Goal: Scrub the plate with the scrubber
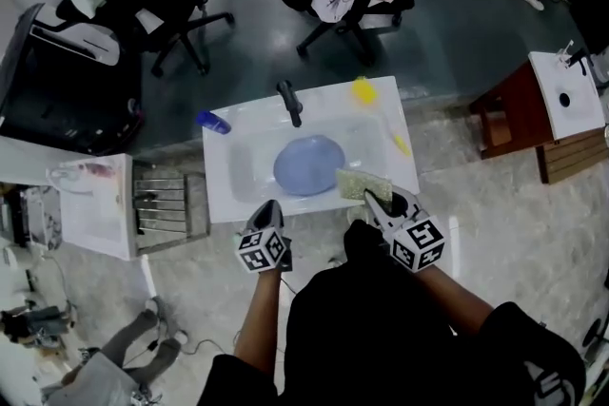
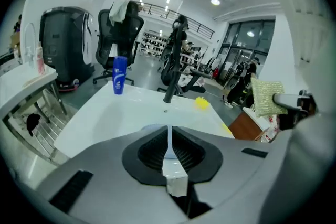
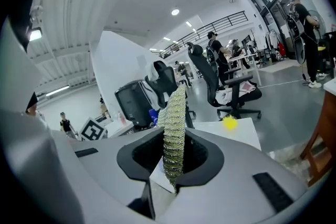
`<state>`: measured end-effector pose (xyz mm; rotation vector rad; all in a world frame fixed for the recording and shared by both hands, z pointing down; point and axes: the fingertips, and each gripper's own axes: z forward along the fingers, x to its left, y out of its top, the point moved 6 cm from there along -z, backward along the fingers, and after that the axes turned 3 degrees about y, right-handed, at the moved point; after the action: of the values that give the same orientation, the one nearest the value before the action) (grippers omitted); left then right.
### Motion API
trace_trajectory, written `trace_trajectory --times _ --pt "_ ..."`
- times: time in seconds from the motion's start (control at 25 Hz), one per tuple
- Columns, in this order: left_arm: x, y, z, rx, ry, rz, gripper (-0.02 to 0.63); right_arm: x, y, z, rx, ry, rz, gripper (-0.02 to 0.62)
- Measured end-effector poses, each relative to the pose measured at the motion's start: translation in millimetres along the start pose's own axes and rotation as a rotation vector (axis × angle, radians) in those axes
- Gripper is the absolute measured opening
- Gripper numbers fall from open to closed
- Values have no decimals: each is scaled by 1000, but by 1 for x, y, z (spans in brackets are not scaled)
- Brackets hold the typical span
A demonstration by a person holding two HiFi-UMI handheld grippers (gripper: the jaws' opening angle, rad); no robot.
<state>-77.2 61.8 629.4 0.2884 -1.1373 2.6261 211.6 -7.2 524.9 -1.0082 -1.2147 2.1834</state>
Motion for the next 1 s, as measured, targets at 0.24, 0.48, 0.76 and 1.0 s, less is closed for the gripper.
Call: trace_trajectory --times 0.24,0.48,0.76,1.0 --pt "19 0 68 141 45 -145 80 -35 3 16 32 27 34 63" --pt "46 -4 124 261 88 -185 145 -68 0 26 79 38 34 63" --pt "75 -21 173 406 111 -225 187 -91 -4 33 107 -8 62 63" --pt "86 -25 201 532 118 -174 227 -98 1 42 114 -37 71 63"
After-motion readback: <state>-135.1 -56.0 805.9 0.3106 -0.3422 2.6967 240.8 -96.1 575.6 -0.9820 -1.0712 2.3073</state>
